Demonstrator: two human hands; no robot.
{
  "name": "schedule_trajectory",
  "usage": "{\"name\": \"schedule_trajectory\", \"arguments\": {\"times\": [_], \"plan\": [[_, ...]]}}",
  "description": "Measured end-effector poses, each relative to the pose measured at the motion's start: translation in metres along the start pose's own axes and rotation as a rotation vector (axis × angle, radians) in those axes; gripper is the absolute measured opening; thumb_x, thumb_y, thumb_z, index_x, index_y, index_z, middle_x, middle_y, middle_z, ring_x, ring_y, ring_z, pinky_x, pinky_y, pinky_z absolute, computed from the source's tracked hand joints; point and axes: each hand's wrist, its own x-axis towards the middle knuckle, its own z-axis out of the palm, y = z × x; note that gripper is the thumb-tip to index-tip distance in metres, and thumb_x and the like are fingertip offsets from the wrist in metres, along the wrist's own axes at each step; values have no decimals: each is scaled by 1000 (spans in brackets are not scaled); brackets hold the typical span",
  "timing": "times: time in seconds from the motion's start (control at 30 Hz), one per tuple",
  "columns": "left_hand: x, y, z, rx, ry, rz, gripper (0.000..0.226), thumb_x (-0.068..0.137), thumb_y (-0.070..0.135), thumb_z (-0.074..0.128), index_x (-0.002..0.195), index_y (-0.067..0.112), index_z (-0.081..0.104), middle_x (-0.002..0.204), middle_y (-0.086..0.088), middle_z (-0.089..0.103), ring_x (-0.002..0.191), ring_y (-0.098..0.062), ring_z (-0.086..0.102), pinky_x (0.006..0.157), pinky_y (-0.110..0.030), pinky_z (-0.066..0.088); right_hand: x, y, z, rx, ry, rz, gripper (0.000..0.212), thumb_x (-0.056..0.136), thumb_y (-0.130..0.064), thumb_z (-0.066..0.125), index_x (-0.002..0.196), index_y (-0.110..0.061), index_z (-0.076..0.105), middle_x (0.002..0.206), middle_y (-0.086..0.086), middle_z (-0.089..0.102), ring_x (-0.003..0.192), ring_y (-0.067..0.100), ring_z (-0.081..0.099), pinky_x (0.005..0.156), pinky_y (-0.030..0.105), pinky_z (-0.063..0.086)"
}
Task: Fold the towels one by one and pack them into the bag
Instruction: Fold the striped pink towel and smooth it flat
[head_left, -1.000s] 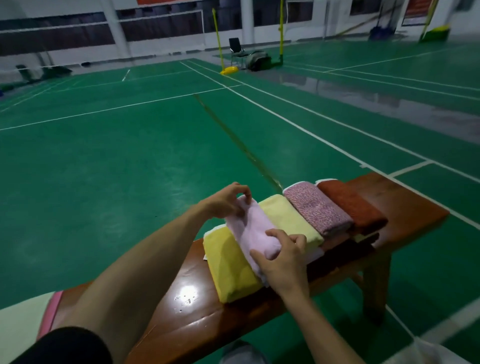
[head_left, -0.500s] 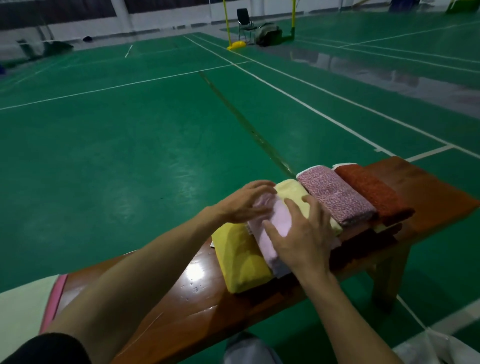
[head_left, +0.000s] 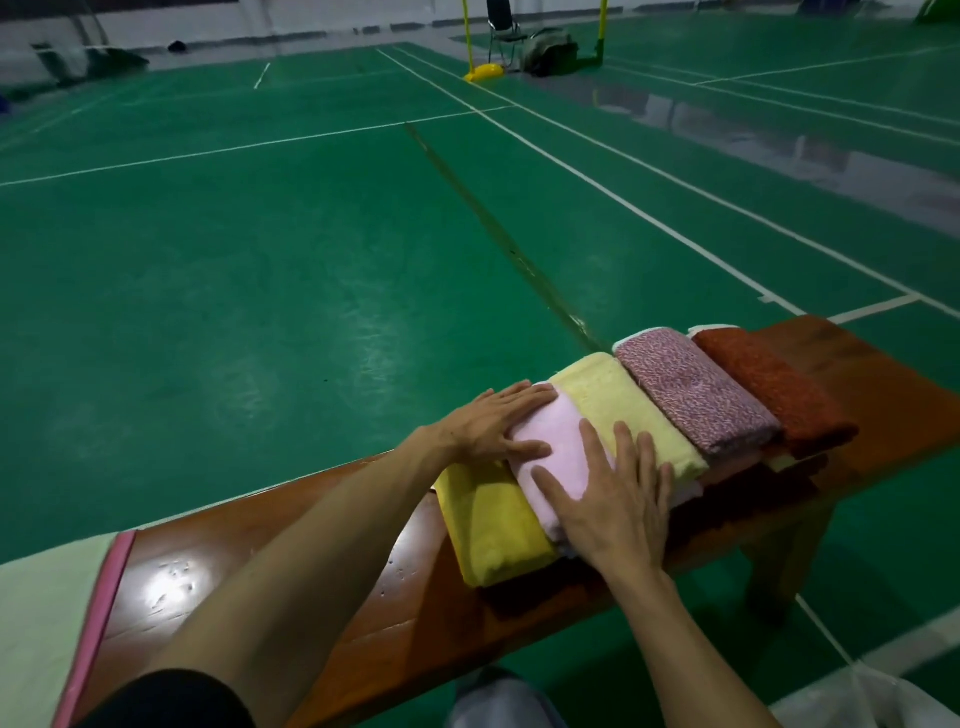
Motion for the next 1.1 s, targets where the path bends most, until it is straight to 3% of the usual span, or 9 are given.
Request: {"name": "schedule_trajectory", "arguments": {"times": [0.2, 0.37, 0.57, 0.8, 0.97, 1.1], "plan": [[-2, -10, 8, -35, 35, -11, 78, 90, 57, 53, 153, 30, 16, 161, 12, 11, 148, -11, 4, 121, -48, 8, 0, 0, 5, -59, -42, 4, 85, 80, -85, 25, 153, -45, 8, 165, 3, -2, 150, 26, -11, 119, 46, -5], [0, -12, 12, -17, 28, -32, 86, 81, 67, 45, 153, 32, 14, 160, 14, 10, 148, -12, 3, 121, -43, 3, 1, -1, 8, -63, 1, 2, 101, 62, -88, 4, 153, -45, 12, 164, 4, 2, 150, 27, -7, 118, 46, -4], [-1, -9, 10, -201, 59, -41, 83, 85, 49, 67, 152, 28, 22, 160, 7, 17, 145, -13, 15, 120, -35, 12, -1, -1, 18, 0, 96, 20, 102, 65, -88, 17, 151, -34, 29, 162, 6, 19, 150, 28, 7, 118, 48, 5], [-2, -9, 10, -225, 55, -44, 87, 83, 43, 71, 152, 26, 22, 160, 8, 17, 143, -10, 18, 111, -22, 11, 1, 0, 22, 6, 105, 27, 100, 65, -88, 20, 149, -36, 32, 162, 5, 19, 149, 27, 7, 118, 47, 5], [-2, -8, 12, -234, 74, -66, 88, 81, 48, 72, 152, 31, 22, 159, 13, 18, 141, -12, 22, 114, -31, 17, 1, -3, 21, 10, 115, 29, 101, 64, -87, 20, 149, -34, 34, 161, 6, 21, 149, 28, 8, 118, 47, 6], [-3, -6, 10, -247, 81, -56, 88, 81, 46, 73, 152, 29, 24, 159, 11, 20, 142, -13, 22, 116, -33, 18, 0, -5, 16, -5, 85, 36, 102, 63, -88, 15, 151, -38, 27, 163, 4, 13, 150, 26, 2, 117, 44, -1]]}}
